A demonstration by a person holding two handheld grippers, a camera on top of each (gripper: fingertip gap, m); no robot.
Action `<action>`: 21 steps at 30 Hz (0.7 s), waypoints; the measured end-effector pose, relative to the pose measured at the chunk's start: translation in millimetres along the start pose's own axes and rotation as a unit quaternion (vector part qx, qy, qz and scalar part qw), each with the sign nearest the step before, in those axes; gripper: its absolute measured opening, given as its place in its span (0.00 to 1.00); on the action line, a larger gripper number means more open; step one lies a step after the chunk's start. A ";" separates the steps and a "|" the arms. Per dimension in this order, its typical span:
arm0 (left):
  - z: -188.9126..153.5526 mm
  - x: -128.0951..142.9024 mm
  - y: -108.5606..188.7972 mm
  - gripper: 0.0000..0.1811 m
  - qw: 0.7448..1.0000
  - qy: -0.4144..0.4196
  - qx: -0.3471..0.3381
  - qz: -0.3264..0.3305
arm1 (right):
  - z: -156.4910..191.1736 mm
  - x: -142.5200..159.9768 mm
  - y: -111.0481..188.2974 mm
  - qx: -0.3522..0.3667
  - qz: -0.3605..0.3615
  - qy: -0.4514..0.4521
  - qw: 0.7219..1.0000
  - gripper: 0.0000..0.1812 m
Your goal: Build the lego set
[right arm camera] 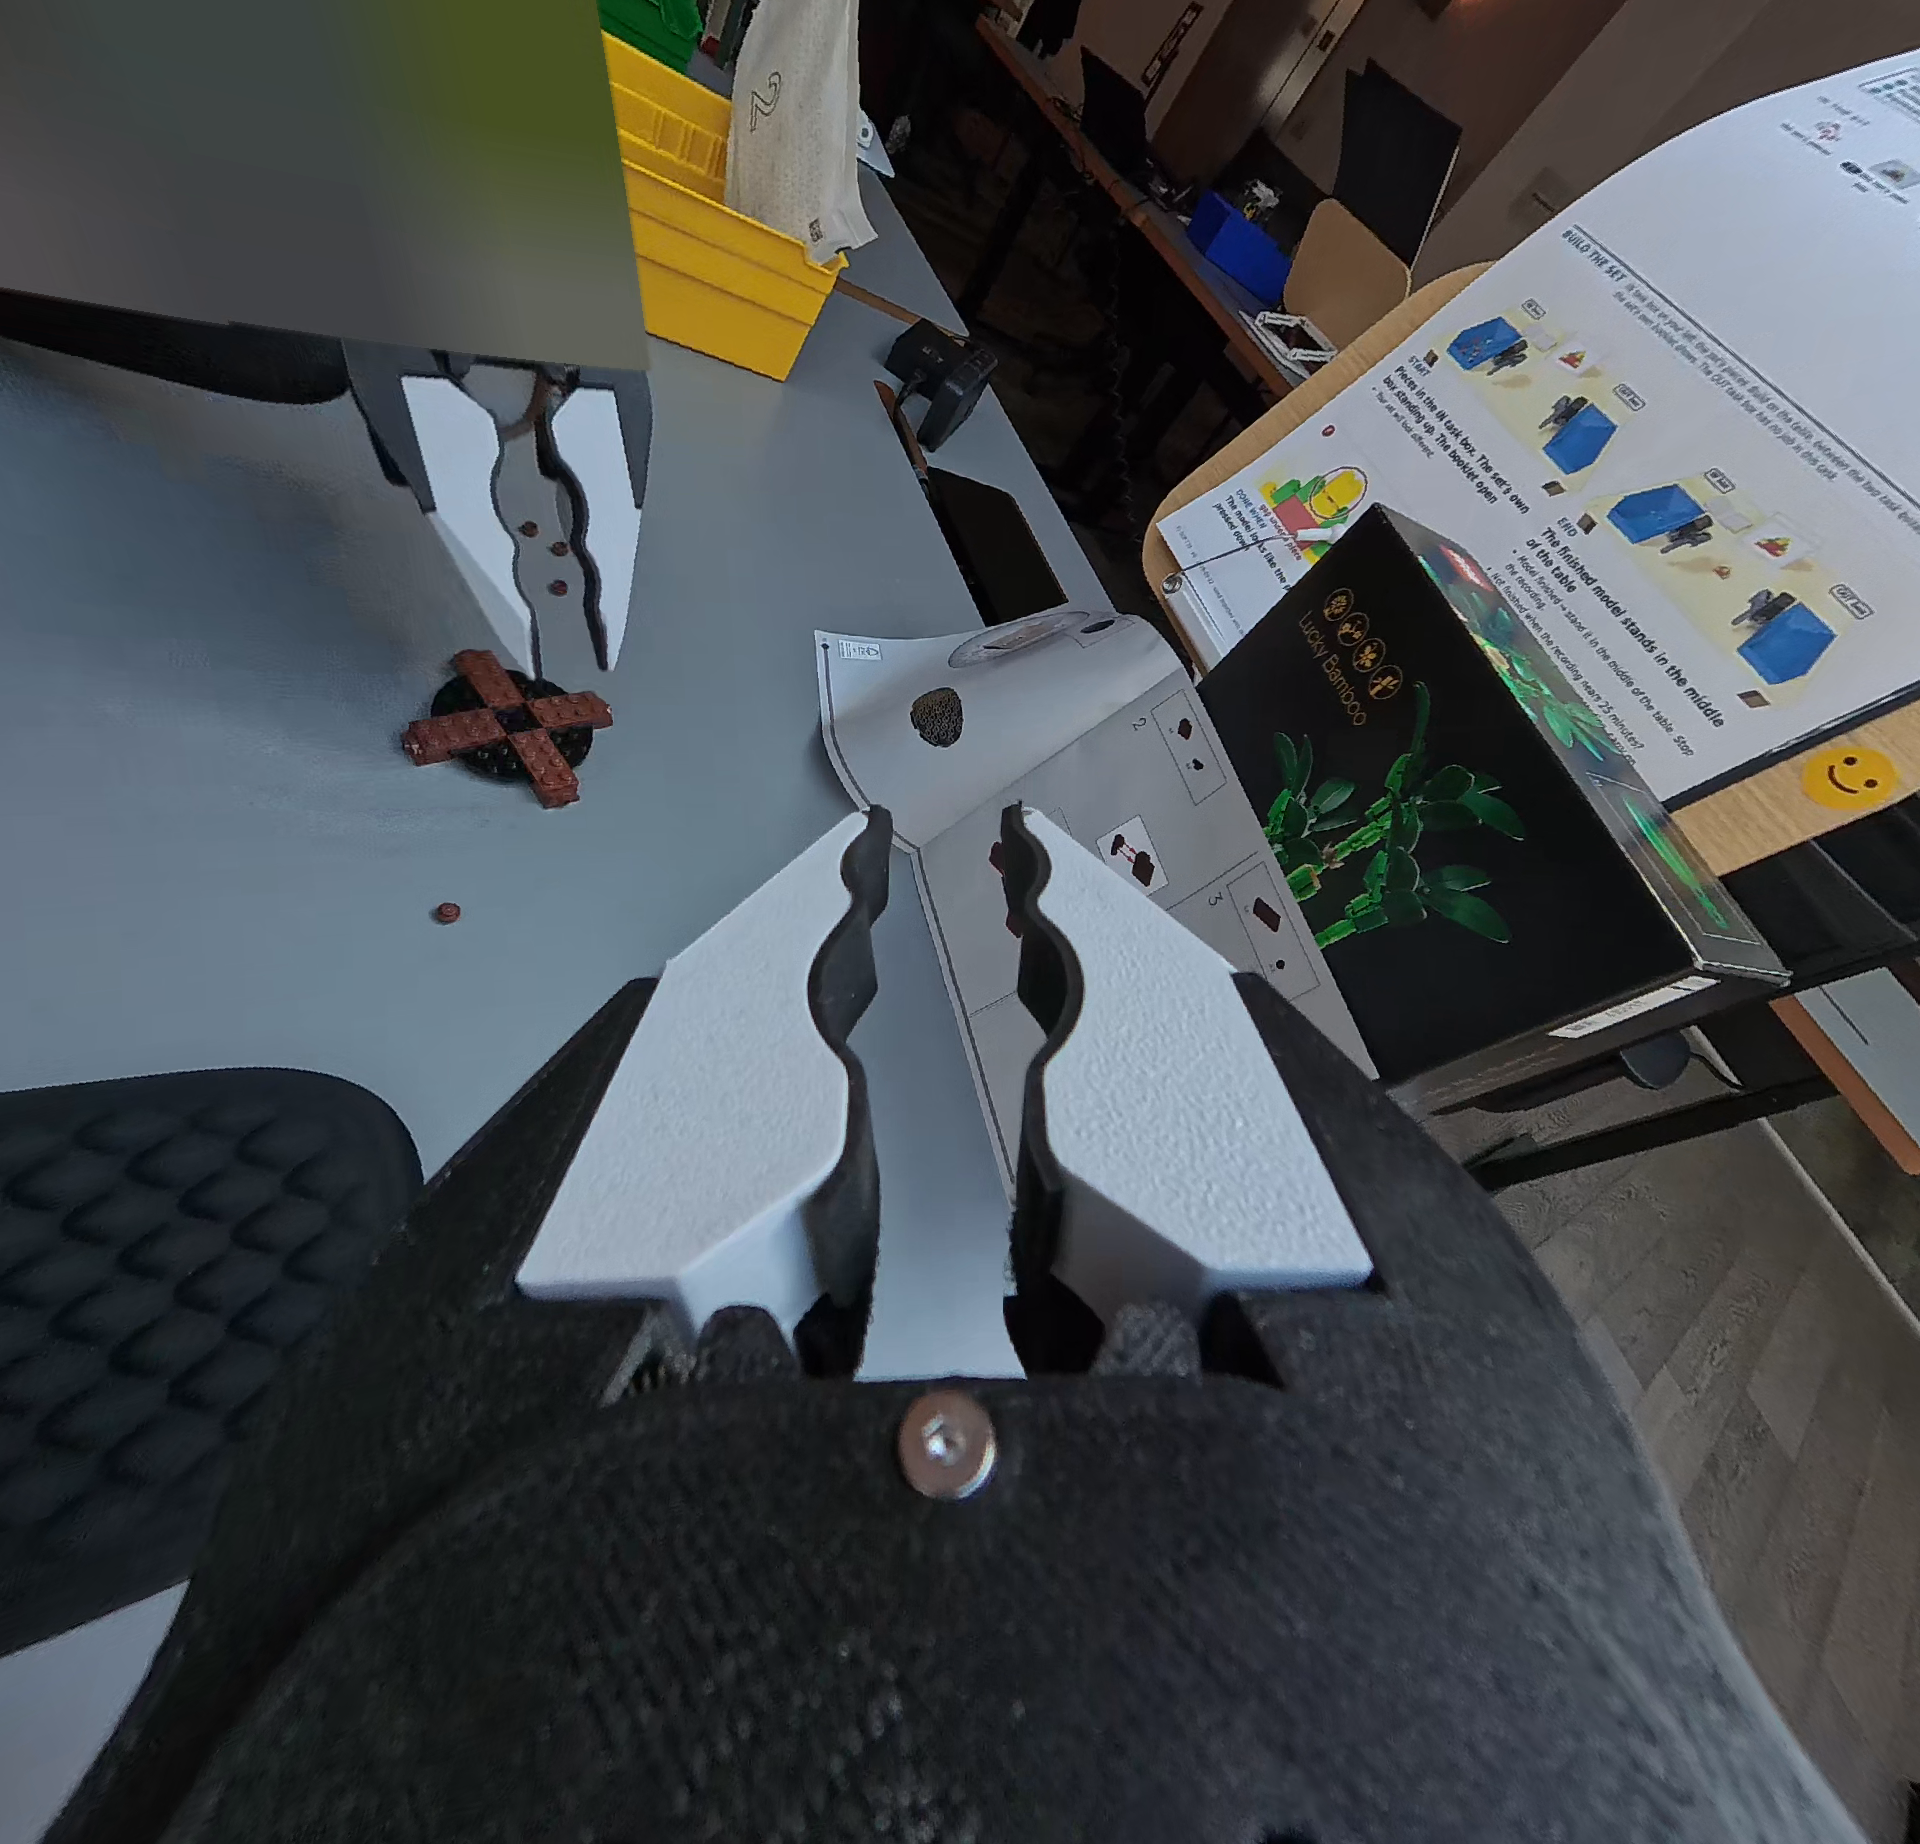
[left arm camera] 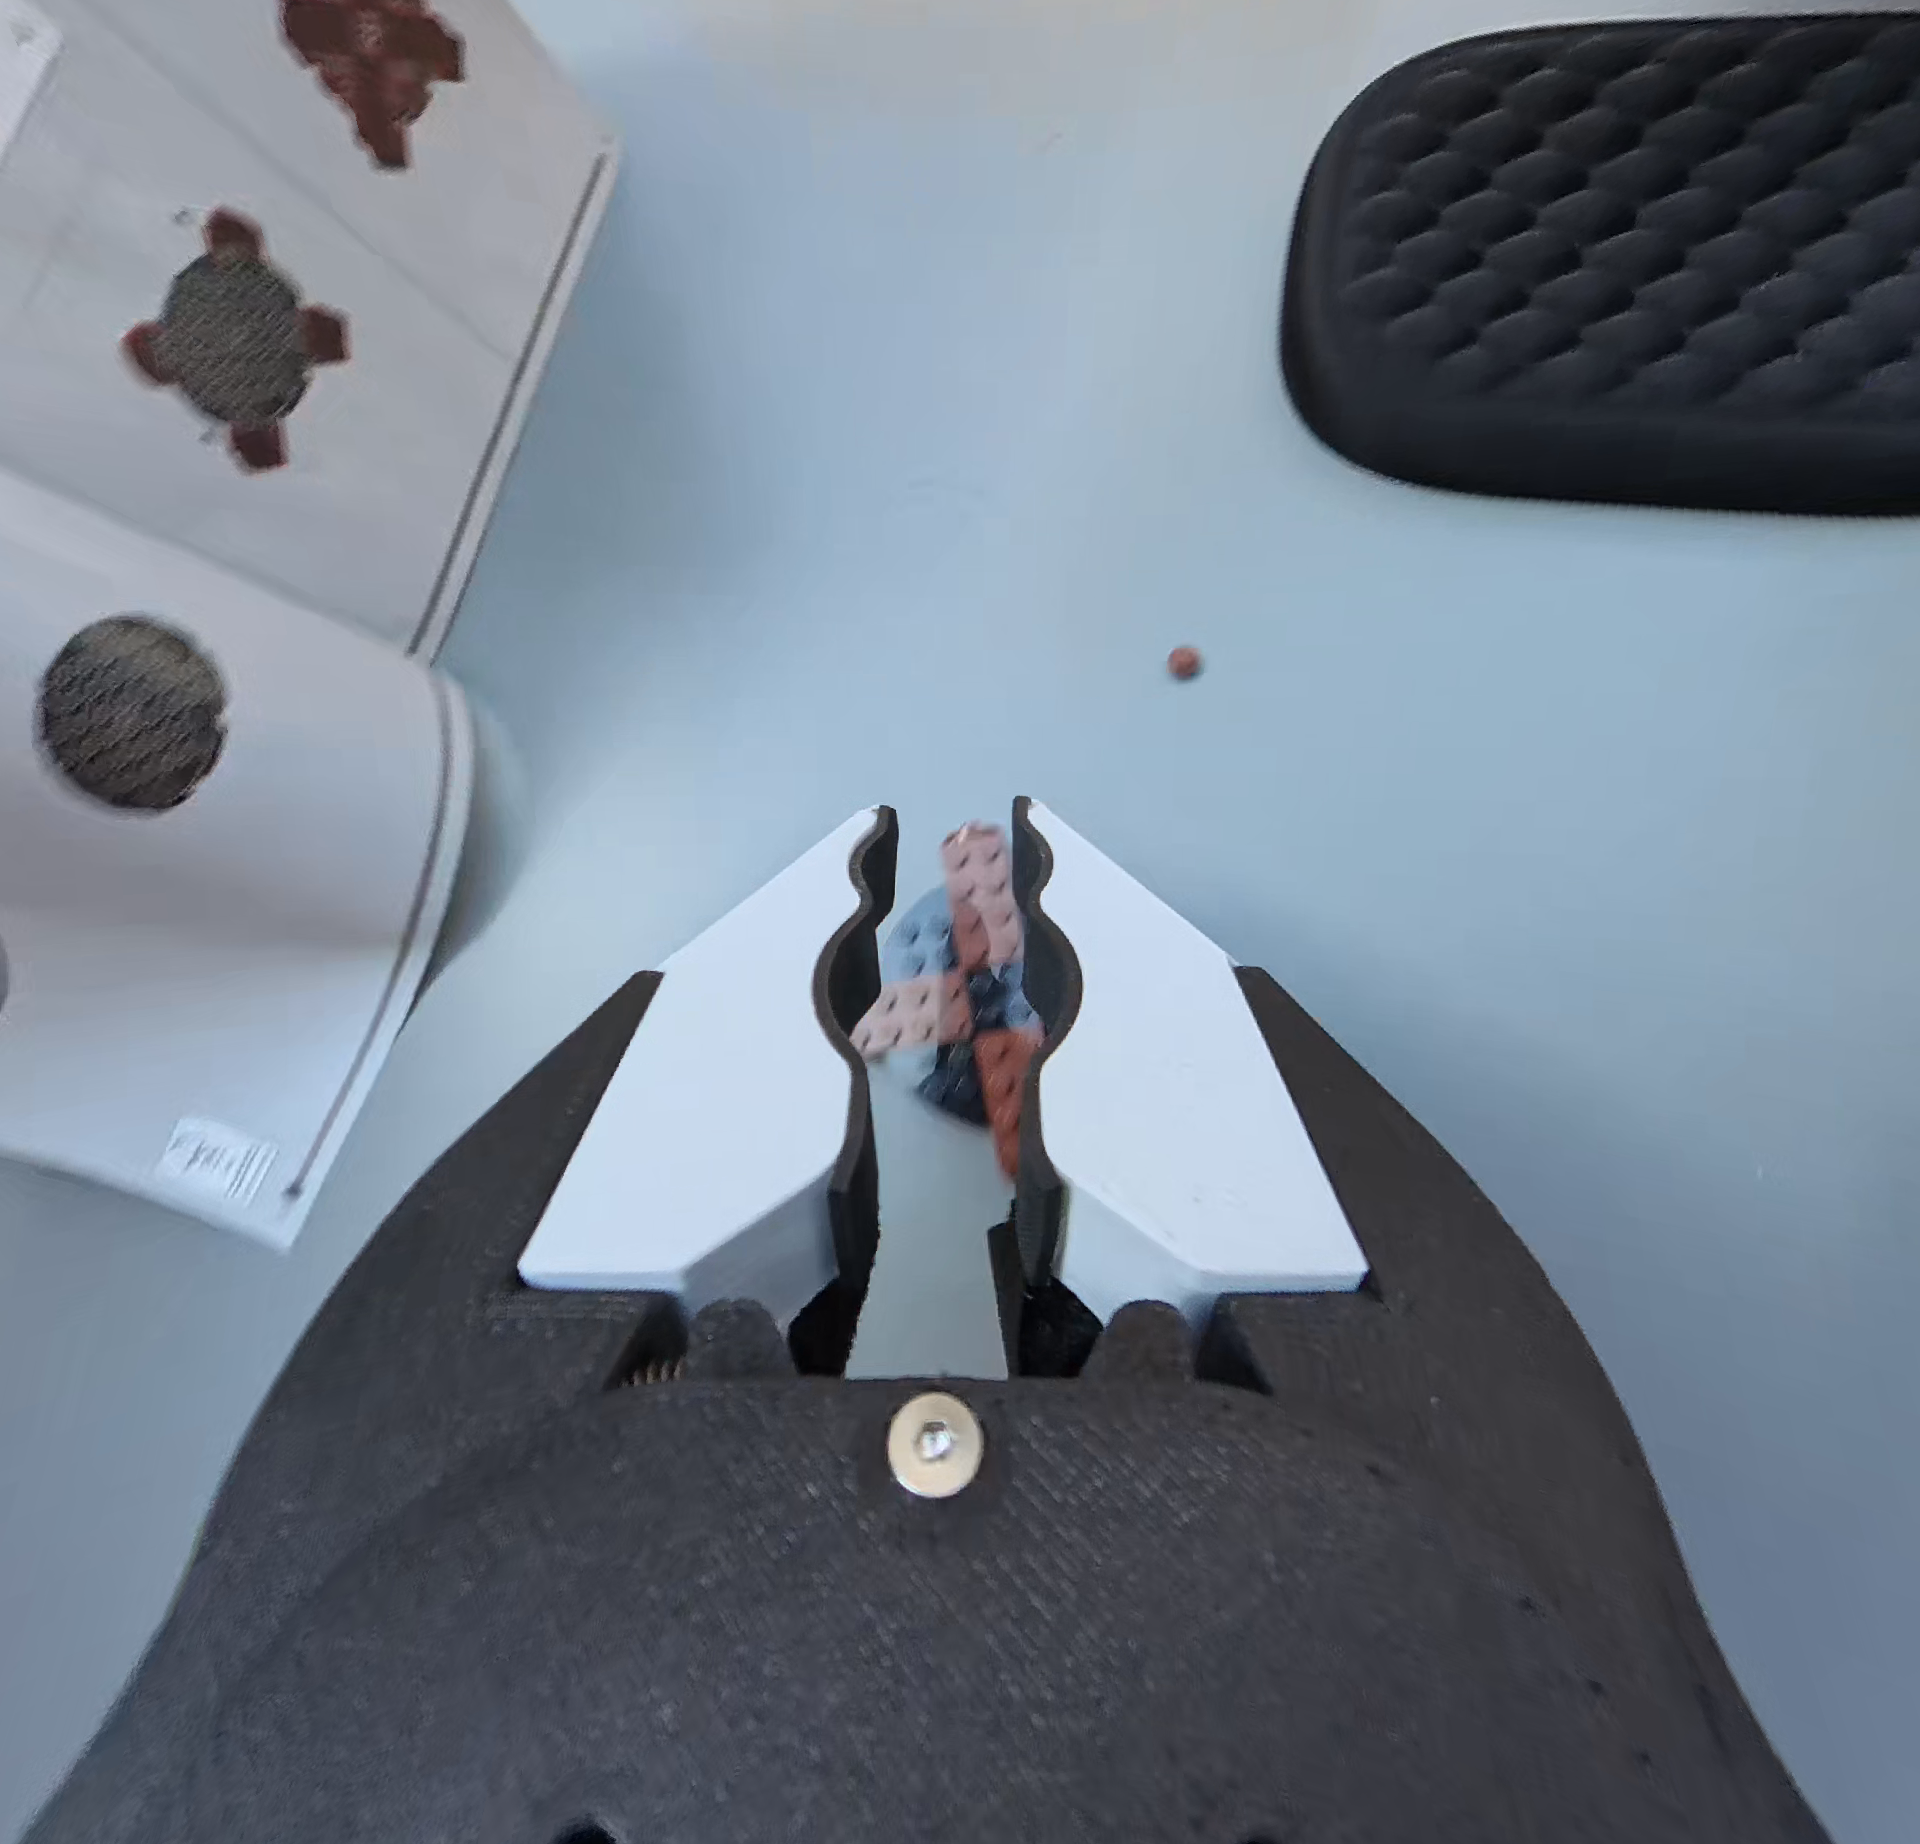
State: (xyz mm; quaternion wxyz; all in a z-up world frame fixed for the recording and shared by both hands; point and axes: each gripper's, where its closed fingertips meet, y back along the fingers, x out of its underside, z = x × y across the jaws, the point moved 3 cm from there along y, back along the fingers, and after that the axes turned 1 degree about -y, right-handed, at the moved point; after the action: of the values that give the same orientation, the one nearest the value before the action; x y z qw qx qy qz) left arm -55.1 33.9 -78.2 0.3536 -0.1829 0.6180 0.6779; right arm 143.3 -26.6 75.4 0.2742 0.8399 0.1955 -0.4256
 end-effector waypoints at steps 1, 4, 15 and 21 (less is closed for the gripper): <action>11.4 15.1 16.8 0.13 1.000 0.010 -0.007 0.016 | -0.5 -0.3 0.3 0.001 0.000 0.000 1.000 0.12; 42.3 67.8 48.0 0.13 0.996 0.033 -0.055 0.057 | 0.2 -1.6 -2.7 -0.004 -0.005 -0.002 1.000 0.12; 31.8 115.5 39.2 0.09 0.993 0.045 -0.026 0.109 | 10.6 7.4 -25.3 -0.036 0.023 -0.002 0.999 0.12; 32.6 121.0 34.6 0.05 0.992 0.062 -0.015 0.112 | 11.7 7.0 -25.6 -0.040 0.022 -0.001 0.999 0.12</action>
State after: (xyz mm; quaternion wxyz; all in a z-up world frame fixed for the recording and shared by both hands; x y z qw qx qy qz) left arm -156.0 96.6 -131.1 0.2340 -0.1598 0.6452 0.7095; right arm 125.7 -13.5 56.4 0.3167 0.8321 0.1936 -0.4121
